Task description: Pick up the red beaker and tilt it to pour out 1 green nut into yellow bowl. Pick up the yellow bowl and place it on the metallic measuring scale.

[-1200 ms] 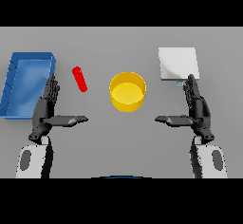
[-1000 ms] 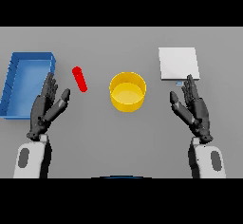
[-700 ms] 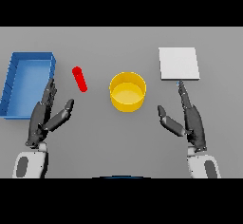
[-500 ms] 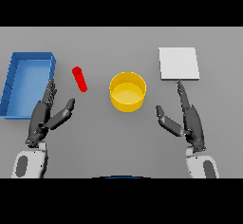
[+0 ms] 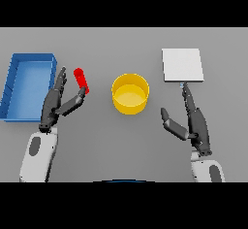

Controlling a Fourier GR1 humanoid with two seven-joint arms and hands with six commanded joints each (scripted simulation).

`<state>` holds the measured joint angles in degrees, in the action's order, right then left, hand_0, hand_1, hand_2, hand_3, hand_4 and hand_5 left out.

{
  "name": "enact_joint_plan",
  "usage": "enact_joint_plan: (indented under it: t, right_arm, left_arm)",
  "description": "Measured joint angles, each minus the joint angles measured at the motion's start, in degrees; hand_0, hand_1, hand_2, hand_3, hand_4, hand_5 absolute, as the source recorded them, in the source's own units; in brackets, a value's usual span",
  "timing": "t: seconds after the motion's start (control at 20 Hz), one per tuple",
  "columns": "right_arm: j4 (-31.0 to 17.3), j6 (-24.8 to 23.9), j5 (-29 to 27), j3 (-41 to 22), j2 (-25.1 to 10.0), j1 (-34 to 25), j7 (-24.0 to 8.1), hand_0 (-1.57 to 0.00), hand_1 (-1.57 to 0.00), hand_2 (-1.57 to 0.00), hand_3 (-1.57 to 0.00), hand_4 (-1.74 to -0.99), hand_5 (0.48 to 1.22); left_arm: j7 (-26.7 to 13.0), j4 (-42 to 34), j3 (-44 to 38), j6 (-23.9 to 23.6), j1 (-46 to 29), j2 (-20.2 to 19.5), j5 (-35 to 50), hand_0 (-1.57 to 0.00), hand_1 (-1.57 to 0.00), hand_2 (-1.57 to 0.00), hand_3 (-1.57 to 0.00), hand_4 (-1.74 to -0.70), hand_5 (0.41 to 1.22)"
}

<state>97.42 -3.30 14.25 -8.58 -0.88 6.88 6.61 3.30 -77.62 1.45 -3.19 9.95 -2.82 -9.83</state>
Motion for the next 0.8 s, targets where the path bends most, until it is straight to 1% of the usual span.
enact_joint_plan:
  t: [0.1, 0.15, 0.2, 0.25, 0.3, 0.35, 0.4, 0.55, 0.65, 0.7, 0.75, 0.8]
  right_arm:
    - [-0.1, 0.6, -0.9, 0.8, -0.8, 0.2, 0.8, 0.0, 0.0, 0.0, 0.0, -1.229, 0.667]
    - [0.0, 0.4, -0.7, 0.6, -0.6, -0.3, -0.2, 0.0, 0.0, 0.0, 0.0, -1.23, 0.666]
    - [-0.1, 0.2, -0.5, 0.5, -0.4, -0.2, 0.5, 0.0, 0.0, 0.0, 0.0, -1.233, 0.666]
    - [-0.3, 0.2, -0.2, 0.2, -0.3, -0.3, -0.2, 0.0, 0.0, 0.0, 0.0, -1.239, 0.668]
    - [0.3, 0.3, -0.2, 0.2, -0.5, -0.2, 0.3, 0.0, 0.0, 0.0, 0.0, -1.245, 0.67]
    - [0.1, 0.1, 0.0, 0.3, -0.6, -0.3, -0.3, 0.0, 0.0, 0.0, 0.0, -1.247, 0.672]
    - [-0.1, -0.1, 0.2, 0.1, -0.1, -0.1, 0.0, 0.0, 0.0, 0.0, 0.0, -1.247, 0.673]
    - [0.5, 0.3, 0.1, -0.1, -0.5, 0.1, 0.1, 0.0, 0.0, 0.0, 0.0, -1.25, 0.683]
    - [0.8, 0.7, -1.1, 0.8, -0.9, -0.2, -1.3, 0.0, 0.0, 0.0, 0.0, -1.264, 0.69]
    - [1.0, 0.9, -1.3, 0.8, -0.9, 0.4, -0.4, 0.0, 0.0, 0.0, 0.0, -1.267, 0.692]
    - [1.6, 0.9, -0.9, 0.4, -0.8, 0.9, 0.5, 0.0, 0.0, 0.0, 0.0, -1.266, 0.692]
    - [1.5, 0.9, -0.8, 0.3, -0.8, 0.7, 0.3, 0.0, 0.0, 0.0, 0.0, -1.262, 0.691]
  left_arm:
    - [0.8, 4.8, -0.9, -0.3, 3.4, 0.2, 0.0, 0.0, 0.0, 0.0, 0.0, -1.15, 0.629]
    - [2.0, 6.9, -1.3, -0.7, 4.6, 0.5, -0.1, 0.0, 0.0, 0.0, 0.0, -1.16, 0.631]
    - [2.8, 9.2, -2.0, -0.9, 6.2, 0.7, 0.2, 0.0, 0.0, 0.0, 0.0, -1.18, 0.635]
    - [3.9, 11.0, -2.5, -1.0, 7.6, 0.6, 0.4, 0.0, 0.0, 0.0, 0.0, -1.18, 0.635]
    - [4.5, 12.8, -2.9, -1.5, 8.7, 0.8, 0.3, 0.0, 0.0, 0.0, 0.0, -1.18, 0.631]
    - [5.4, 14.2, -3.2, -1.3, 9.4, 0.8, 0.4, 0.0, 0.0, 0.0, 0.0, -1.19, 0.631]
    - [6.0, 15.1, -3.3, -1.5, 10.3, 0.8, 0.2, 0.0, 0.0, 0.0, 0.0, -1.21, 0.636]
    - [7.6, 21.0, -3.6, -3.1, 14.0, 1.0, -1.5, 0.0, 0.0, 0.0, 0.0, -1.24, 0.657]
    - [9.1, 23.0, -3.8, -3.8, 16.3, 0.9, -2.1, 0.0, 0.0, 0.0, 0.0, -1.26, 0.664]
    - [9.5, 24.5, -3.9, -3.9, 17.5, 0.7, -2.4, 0.0, 0.0, 0.0, 0.0, -1.26, 0.671]
    - [9.8, 26.6, -4.0, -4.6, 18.7, 1.4, -2.6, 0.0, 0.0, 0.0, 0.0, -1.26, 0.676]
    - [10.2, 28.0, -4.5, -4.9, 19.6, 1.2, -2.7, 0.0, 0.0, 0.0, 0.0, -1.26, 0.68]
